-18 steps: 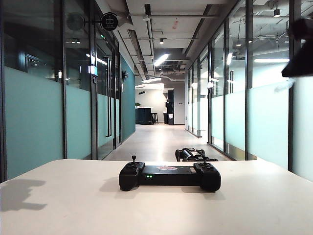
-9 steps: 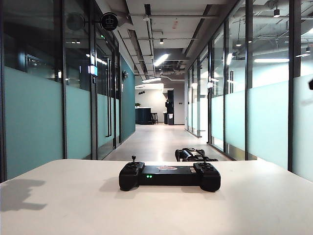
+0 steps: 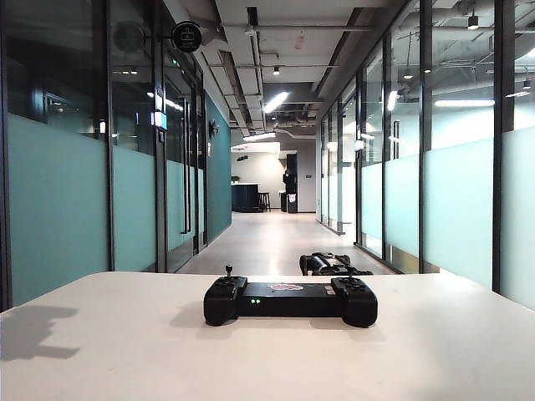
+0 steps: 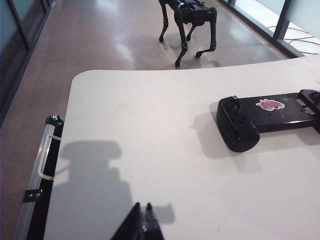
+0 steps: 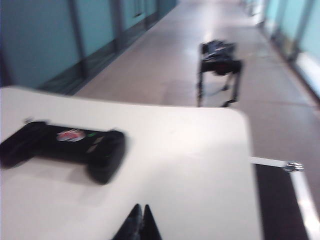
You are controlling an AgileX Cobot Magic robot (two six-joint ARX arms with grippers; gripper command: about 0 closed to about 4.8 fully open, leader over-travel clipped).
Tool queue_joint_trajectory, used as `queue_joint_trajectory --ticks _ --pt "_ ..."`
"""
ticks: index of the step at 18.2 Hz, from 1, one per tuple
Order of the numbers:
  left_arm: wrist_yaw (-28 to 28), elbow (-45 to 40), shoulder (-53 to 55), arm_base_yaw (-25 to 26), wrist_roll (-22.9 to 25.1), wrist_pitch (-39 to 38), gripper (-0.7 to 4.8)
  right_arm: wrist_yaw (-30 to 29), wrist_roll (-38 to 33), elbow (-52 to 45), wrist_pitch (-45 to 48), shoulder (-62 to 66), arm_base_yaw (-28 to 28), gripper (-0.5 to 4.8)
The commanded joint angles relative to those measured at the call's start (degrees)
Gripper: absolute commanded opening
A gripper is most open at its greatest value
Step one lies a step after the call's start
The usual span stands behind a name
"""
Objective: Push the left joystick on the remote control sitting on the white table backward to make the robot dog back up in a straight line until it returns close to you.
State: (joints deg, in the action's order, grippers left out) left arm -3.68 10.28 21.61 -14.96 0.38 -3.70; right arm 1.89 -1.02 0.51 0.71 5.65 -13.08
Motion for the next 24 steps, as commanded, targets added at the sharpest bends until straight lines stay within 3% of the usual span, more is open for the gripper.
queue_joint_trajectory --ticks 1,9,12,24 --pt "-0.02 0.13 -0.02 0.02 0.02 0.70 -0.05 -2.08 0.02 -0.61 1.05 -2.91 3.98 -0.06" --pt "-0.02 0.13 -0.09 0.02 0.02 0.72 -0.05 -1.68 0.00 -0.61 2.21 -5.70 10.67 -0.06" --pt "-0.02 0.13 -0.09 0.02 0.02 0.70 -0.05 1.40 0.00 -0.61 2.99 -5.70 10.58 -0.06" --pt "-0.02 0.13 -0.13 0.02 0.02 0.70 -0.05 1.62 0.00 -0.59 1.53 -5.70 10.56 -0.05"
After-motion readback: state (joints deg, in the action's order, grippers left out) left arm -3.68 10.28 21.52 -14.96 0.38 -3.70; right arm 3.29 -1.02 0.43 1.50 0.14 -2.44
